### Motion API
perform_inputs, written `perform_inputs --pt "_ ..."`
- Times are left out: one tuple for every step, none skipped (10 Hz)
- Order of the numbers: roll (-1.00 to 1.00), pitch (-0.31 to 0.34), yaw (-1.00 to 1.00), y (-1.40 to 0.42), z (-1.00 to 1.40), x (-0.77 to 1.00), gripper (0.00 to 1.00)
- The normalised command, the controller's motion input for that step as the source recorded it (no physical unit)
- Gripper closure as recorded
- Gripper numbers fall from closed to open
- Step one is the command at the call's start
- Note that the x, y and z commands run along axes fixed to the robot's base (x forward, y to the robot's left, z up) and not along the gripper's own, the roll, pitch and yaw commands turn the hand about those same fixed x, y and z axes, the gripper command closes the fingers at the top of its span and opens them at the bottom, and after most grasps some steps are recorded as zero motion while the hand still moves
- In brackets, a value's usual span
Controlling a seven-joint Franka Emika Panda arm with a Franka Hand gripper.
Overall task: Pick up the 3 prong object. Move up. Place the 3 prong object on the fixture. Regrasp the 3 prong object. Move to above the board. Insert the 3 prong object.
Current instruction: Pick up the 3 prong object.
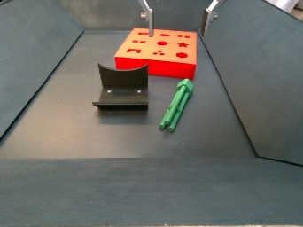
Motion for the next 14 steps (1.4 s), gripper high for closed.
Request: perform_inputs --pt "-0.18 0.000 -0.05 0.00 -0.22 0.16 0.00" --pt "0.00 -0.116 -0.47 0.09 -0.25 -0.69 0.00" --pt "0.02 0.004 -0.92 0.00 -0.68 -0.16 0.00" --pt "0.00 0.000 -1.00 0.00 -0.90 0.00 0.00" --pt "0.00 -0.049 -1.00 0.00 -0.95 -0.06 0.00" --pt "0.00 -0.054 -1.00 0.00 -0.95 -0.07 0.00" --pt "0.00 -0.060 -1.00 0.00 -0.95 -0.07 0.00" --pt "0.00 -0.097 -1.00 0.00 -0.96 -0.09 0.00" --pt "0.00 -0.173 -0.91 -0.23 -0.83 -0.12 0.00" --pt "0.00 -0.239 -0.76 -0.41 -0.77 -0.17 0.00" --pt "0.00 -0.263 -0.55 -0.64 -0.76 -0.18 0.00" --pt "0.00 -0.171 -0.07 -1.00 -0.77 -0.04 0.00" --pt "-0.06 -0.004 0.25 -0.81 -0.69 0.13 0.00" --pt "-0.10 0.000 0.71 -0.30 -0.53 0.09 0.00"
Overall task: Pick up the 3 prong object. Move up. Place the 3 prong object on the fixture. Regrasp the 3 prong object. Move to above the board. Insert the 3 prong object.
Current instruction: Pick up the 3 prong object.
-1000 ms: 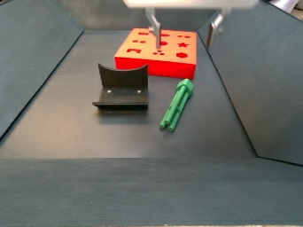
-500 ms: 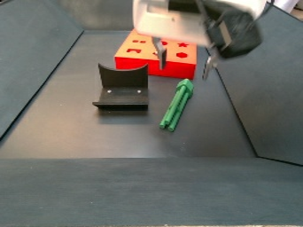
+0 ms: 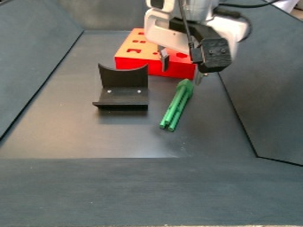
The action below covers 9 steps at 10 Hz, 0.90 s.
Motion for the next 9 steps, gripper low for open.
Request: perform_inputs --pt "-0.02 -0.129 0.52 -0.21 -0.12 -0.17 0.00" --pt "-0.02 -0.126 0.27 0.00 -0.08 -0.20 0.00" --pt "-0.19 -0.163 0.22 0.37 -0.12 -0.37 0.00" --pt "-0.24 -0.170 0.42 0.53 -0.16 -0.35 0.00" --pt "-0.17 -0.109 0.21 0.18 -0.03 -0.21 0.00" --pt "0.00 0.000 0.00 0.00 -0.03 0.00 0.00" --pt "-0.11 -0.090 0.34 0.00 -0.56 0.04 0.00" --pt "-0.19 -0.129 0.66 0.00 -0.55 0.00 0.00" --pt "-0.15 -0.101 0.53 0.00 -0.36 0.00 0.00"
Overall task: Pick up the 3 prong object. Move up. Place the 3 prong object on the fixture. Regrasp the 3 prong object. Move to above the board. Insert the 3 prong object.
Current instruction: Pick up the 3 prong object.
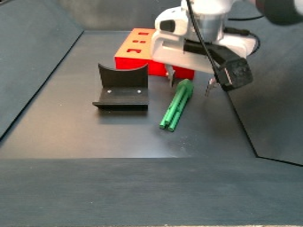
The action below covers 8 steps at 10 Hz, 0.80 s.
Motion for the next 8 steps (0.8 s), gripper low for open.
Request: perform_inputs --pt "0.00 -0.010 0.09 0.00 -0.05 0.03 0.00" --pt "-0.05 0.006 0.00 0.10 0.01 0.09 0.00" --pt "-0.07 0.061 0.00 0.25 0.04 0.19 0.00" --pt "-0.08 0.026 0.00 0.24 0.02 0.08 0.00" --pt "-0.07 0.029 0.01 0.19 0.03 0.09 0.00" --pt "-0.05 0.000 0.00 0.04 0.00 0.00 0.00" --pt "-0.03 0.000 0.00 0.00 0.00 0.00 0.00" --pt "-0.13 0.000 0.00 0.20 0.04 0.01 0.00"
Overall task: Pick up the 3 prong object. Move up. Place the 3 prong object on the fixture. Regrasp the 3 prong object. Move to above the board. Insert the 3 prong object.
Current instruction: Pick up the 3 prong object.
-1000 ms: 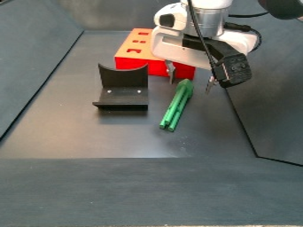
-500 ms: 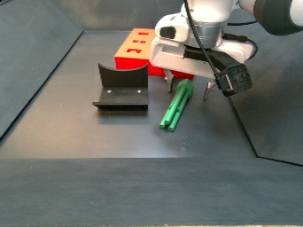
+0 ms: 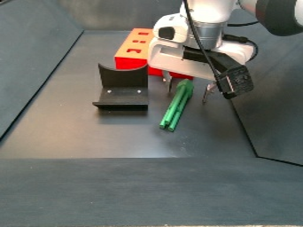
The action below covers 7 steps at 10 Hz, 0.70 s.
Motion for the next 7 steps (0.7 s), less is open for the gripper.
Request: perform_inputs --pt "-0.13 0.000 0.00 0.16 0.02 0.03 0.00" --pt "-0.10 0.010 0.03 0.26 0.03 0.07 0.00" --pt "-0.01 0.011 0.04 0.04 0.02 0.09 0.00" --pt "0.00 0.000 0.00 0.00 0.00 0.00 1.00" --pt "0.00 0.000 0.00 0.00 0.00 0.00 1.00" --pt "0.00 0.000 0.00 0.00 0.00 0.00 1.00" --pt "0.00 0.000 0.00 0.00 0.00 0.00 1.00"
